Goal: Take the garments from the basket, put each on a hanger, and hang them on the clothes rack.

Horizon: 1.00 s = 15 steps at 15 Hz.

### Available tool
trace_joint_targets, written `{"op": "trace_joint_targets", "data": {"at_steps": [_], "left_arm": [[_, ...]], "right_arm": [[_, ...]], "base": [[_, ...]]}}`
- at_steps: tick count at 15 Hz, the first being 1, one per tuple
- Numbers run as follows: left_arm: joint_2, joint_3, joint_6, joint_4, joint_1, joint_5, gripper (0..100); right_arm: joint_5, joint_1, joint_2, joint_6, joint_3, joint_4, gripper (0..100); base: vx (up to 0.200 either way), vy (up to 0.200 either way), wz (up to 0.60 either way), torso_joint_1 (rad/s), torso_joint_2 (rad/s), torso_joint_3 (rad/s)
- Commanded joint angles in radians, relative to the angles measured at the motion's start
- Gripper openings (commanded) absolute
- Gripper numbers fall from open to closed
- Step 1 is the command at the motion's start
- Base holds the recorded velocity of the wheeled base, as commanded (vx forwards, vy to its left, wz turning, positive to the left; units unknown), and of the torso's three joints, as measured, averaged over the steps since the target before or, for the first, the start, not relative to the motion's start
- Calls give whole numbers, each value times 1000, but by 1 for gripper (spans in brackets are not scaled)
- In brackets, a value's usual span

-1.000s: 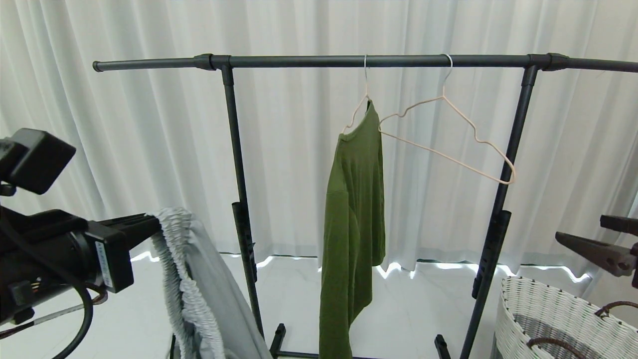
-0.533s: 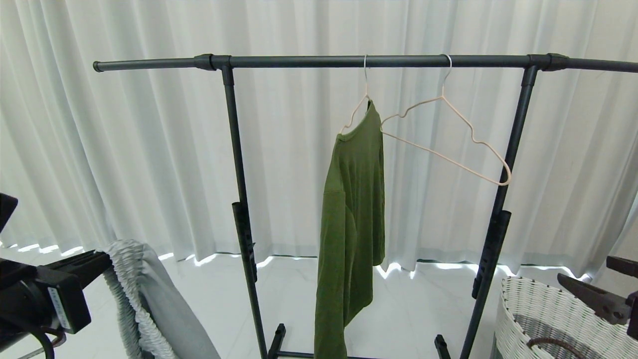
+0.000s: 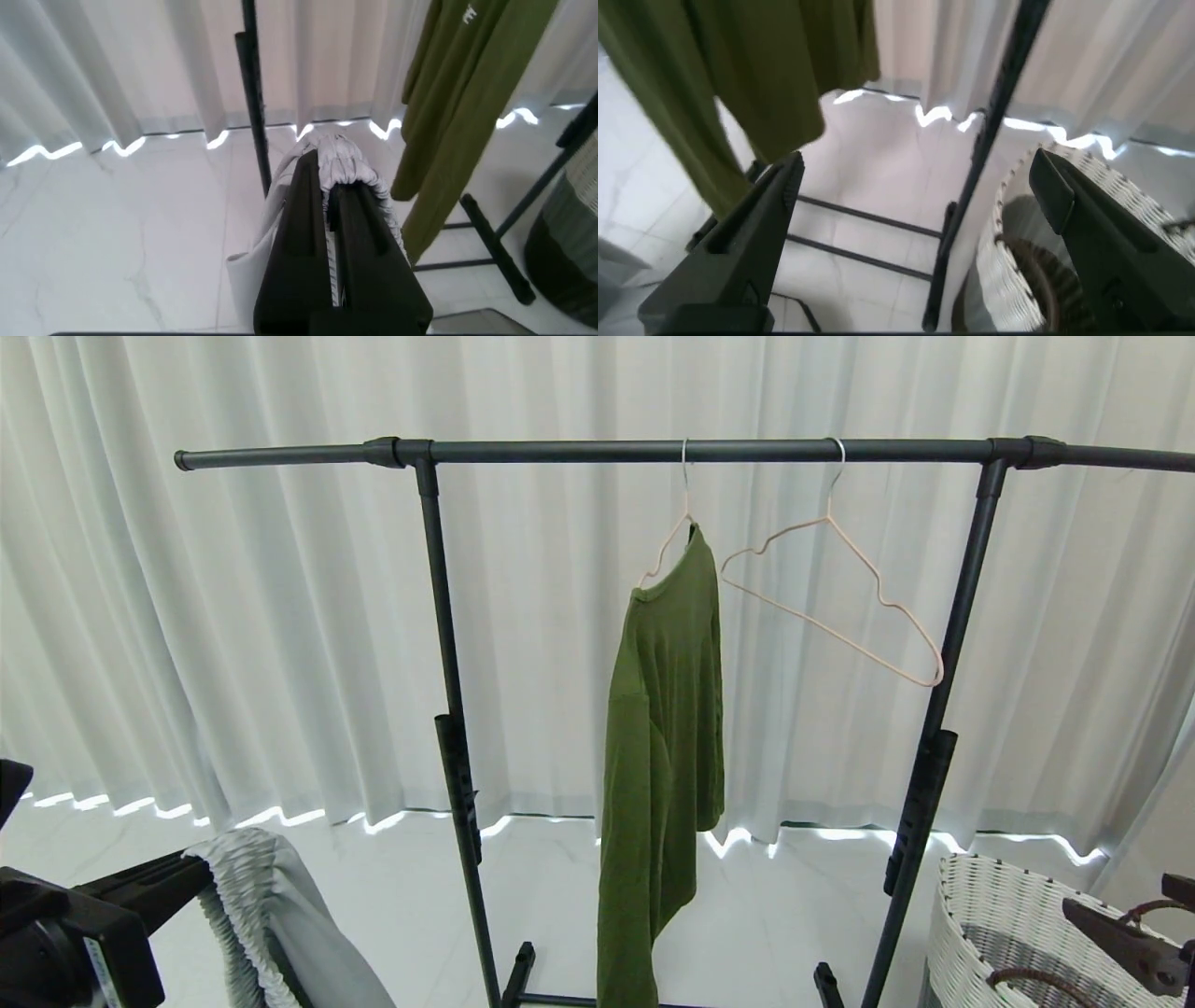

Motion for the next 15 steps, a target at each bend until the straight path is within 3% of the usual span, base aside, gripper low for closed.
{"op": "trace_joint_targets", "data": {"at_steps": [1, 5, 15], "left_arm": [[13, 9, 1, -1, -1, -8, 0], [25, 0, 1, -1, -4, -8, 0], [14, -2, 1, -7, 2, -7, 0]], "right_arm": [[2, -42, 61, 23, 15, -2, 100], [2, -46, 121, 19, 18, -4, 100], [2, -69, 95, -16, 12, -5, 100]], "base": [[0, 0, 0, 0, 0, 0], [0, 0, 0, 0, 0, 0], [0, 0, 0, 18, -41, -23]]}}
